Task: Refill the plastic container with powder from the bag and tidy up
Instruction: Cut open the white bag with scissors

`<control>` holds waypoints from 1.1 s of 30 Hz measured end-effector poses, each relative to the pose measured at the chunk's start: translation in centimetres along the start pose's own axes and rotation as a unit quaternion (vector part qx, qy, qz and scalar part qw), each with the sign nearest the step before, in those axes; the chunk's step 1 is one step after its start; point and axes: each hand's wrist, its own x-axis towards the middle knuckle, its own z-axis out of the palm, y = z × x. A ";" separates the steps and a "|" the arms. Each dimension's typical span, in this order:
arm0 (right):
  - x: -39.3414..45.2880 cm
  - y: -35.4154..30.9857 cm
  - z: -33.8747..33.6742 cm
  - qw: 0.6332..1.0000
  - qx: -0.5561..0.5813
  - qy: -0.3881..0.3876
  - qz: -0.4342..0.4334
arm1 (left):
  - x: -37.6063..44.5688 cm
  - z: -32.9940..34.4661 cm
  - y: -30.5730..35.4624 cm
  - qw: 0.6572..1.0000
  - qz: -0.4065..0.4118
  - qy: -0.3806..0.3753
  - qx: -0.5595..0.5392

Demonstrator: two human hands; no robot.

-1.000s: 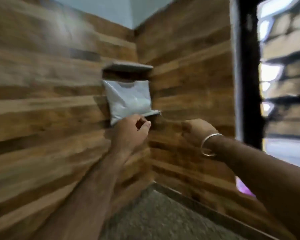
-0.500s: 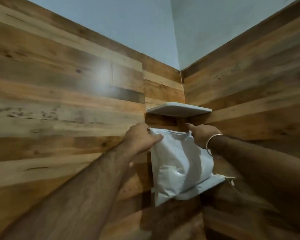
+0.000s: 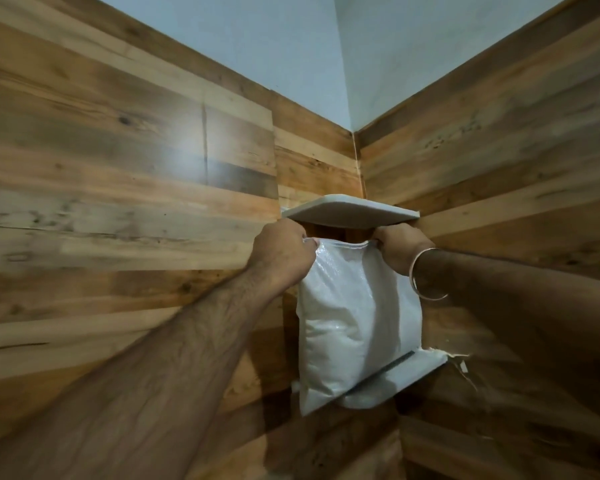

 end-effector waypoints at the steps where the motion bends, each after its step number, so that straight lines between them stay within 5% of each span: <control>1: -0.4 -0.1 -0.9 1.000 0.001 0.017 0.006 | -0.3 -0.5 0.6 1.000 0.005 0.013 0.001; 7: -4.7 0.7 -9.2 0.995 0.057 0.071 0.044 | -4.2 -5.0 5.5 0.995 0.039 0.072 -0.048; 13: -17.3 3.2 -14.6 0.998 0.049 0.000 0.036 | -15.6 -7.7 11.6 0.995 0.002 0.029 -0.100; 22: -46.6 8.1 -12.8 0.977 -0.010 -0.214 0.015 | -44.2 -5.4 19.0 0.980 -0.076 -0.158 -0.095; 33: -73.7 11.1 -7.4 0.888 -0.090 -0.451 0.007 | -73.9 0.4 21.7 0.921 -0.112 -0.373 -0.026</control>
